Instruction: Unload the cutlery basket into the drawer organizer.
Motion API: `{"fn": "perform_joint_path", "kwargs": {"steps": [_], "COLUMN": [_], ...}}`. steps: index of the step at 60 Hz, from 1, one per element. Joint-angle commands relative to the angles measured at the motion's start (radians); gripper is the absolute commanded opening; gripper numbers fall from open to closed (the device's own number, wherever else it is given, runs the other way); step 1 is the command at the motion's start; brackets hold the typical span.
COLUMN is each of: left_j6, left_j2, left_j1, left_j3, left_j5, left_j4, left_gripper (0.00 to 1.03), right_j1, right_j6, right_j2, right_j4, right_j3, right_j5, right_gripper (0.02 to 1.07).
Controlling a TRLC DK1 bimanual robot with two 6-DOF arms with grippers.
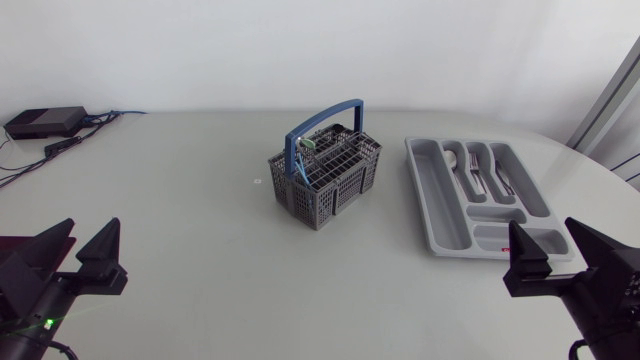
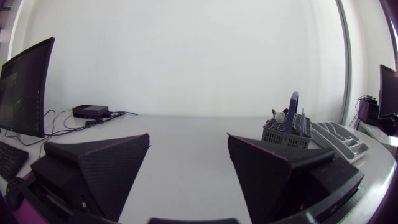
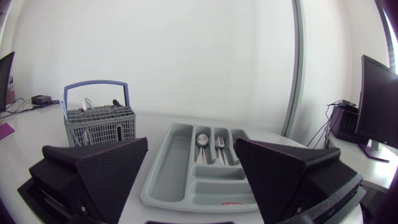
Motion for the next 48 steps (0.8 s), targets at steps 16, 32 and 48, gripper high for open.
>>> {"fn": "perform_joint_path", "kwargs": {"steps": [16, 32, 48], "left_j6": [-0.010, -0.029, -0.065], "left_j2": [-0.008, -0.010, 0.164], "left_j1": [-0.007, 0.003, -0.059], "left_j3": [-0.018, 0.005, 0.205], "left_j5": [-0.005, -0.004, 0.001], "left_j4": [0.000, 0.020, -0.022], "left_gripper": [0.99, 0.99, 0.99], "right_j1": [0.010, 0.008, 0.080], "right_j6": [0.021, 0.021, 0.020], "right_j2": [-0.005, -0.008, 0.007], "right_j4": [0.010, 0.023, 0.014], "right_j3": [-0.020, -0.019, 0.061], "right_j5": [0.007, 0.006, 0.010], "right_gripper": [1.04, 1.04, 1.03]}}
